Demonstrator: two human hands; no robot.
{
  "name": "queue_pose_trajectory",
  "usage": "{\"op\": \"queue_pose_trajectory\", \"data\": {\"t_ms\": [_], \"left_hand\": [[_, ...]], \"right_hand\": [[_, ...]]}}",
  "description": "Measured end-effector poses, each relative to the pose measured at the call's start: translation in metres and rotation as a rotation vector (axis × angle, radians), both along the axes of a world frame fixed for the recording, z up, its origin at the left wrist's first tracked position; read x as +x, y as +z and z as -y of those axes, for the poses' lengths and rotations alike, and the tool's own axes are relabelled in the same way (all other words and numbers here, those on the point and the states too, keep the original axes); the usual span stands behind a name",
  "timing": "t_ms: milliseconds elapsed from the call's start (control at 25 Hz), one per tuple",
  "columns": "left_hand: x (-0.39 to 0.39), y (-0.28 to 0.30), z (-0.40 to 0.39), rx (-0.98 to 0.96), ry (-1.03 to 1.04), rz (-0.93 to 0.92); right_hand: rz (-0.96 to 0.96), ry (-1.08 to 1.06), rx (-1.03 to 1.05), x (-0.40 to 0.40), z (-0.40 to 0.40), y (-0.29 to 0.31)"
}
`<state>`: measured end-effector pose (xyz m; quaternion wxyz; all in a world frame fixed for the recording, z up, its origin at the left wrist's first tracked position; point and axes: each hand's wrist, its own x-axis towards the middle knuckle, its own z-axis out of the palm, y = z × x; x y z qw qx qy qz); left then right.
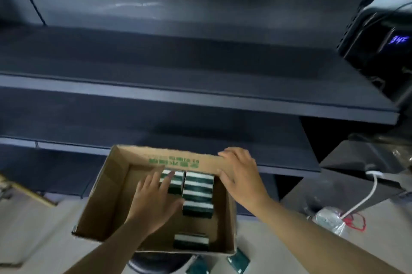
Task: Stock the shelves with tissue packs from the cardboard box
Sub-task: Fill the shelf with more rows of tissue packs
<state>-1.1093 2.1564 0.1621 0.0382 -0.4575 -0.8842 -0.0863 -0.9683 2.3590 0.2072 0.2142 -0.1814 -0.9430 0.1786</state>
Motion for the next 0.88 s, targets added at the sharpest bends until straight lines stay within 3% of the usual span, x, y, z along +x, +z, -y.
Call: {"op": "queue_pose_trajectory", "data": {"t_ms": [240, 400, 880], "left_hand": [[0.019, -0.105, 0.056, -0.153, 0.052, 0.141], [0.023, -0.114, 0.052, -0.17, 0.109, 0.172], [0.021, -0.123, 0.052, -0.188, 0.075, 0.205]], "right_hand": [[0.238, -0.015, -0.397, -0.012, 0.041, -0.135], [0.509, 0.038, -0.379, -0.02, 0.04, -0.191], [0.501, -0.033, -0.414, -0.039, 0.044, -0.241]]}}
